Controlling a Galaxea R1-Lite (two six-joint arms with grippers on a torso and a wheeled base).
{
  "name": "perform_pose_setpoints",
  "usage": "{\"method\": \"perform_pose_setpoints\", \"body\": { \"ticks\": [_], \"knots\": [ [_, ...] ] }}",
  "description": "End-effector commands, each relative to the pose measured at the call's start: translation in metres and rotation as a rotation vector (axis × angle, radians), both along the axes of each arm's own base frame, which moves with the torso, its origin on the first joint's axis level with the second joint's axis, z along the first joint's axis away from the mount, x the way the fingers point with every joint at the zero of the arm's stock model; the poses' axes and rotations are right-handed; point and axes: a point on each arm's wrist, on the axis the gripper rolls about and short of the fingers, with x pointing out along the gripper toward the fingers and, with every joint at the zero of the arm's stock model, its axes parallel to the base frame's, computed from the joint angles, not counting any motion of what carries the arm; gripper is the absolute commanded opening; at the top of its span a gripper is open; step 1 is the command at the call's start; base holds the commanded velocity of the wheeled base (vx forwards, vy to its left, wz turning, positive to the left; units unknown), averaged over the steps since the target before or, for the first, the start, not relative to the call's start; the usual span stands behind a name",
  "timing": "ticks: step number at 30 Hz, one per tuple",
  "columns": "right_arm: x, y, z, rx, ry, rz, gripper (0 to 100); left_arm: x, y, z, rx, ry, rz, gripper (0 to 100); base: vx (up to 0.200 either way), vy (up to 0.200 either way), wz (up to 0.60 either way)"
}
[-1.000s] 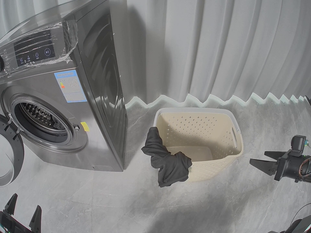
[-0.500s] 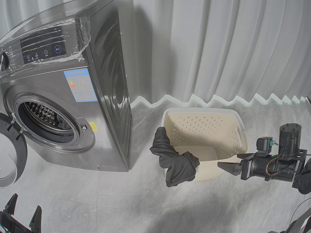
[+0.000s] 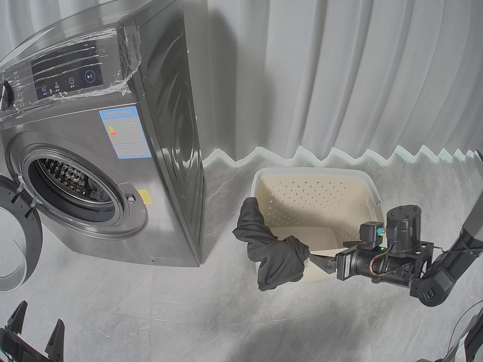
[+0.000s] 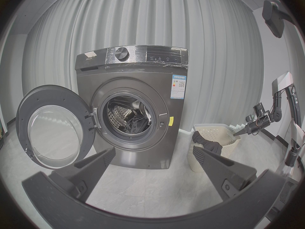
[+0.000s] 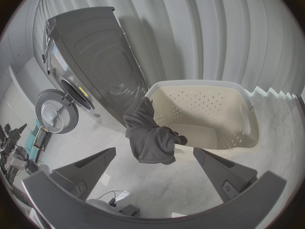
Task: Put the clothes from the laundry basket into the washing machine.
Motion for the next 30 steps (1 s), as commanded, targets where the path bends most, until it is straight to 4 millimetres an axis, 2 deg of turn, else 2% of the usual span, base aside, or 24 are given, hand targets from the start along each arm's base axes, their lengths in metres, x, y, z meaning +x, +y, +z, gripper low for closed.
{"method": "perform_pose_setpoints", "body": {
  "ticks": [1, 9, 14, 30],
  "knots": [
    [0.008, 0.012, -0.032, -0.045, 0.061, 0.019, 100, 0.000, 0.000, -0.005, -0.001, 0.003, -0.001, 100, 0.000, 0.000, 0.00],
    [0.022, 0.031, -0.043, -0.032, 0.033, 0.052, 100, 0.000, 0.000, -0.005, -0.001, 0.003, -0.001, 100, 0.000, 0.000, 0.00],
    [0.025, 0.040, -0.059, -0.051, 0.061, 0.072, 100, 0.000, 0.000, -0.005, -0.001, 0.003, -0.001, 100, 0.000, 0.000, 0.00],
    [0.057, 0.057, -0.082, -0.049, 0.021, 0.073, 100, 0.000, 0.000, -0.005, -0.002, 0.003, -0.001, 100, 0.000, 0.000, 0.00]
  ]
}}
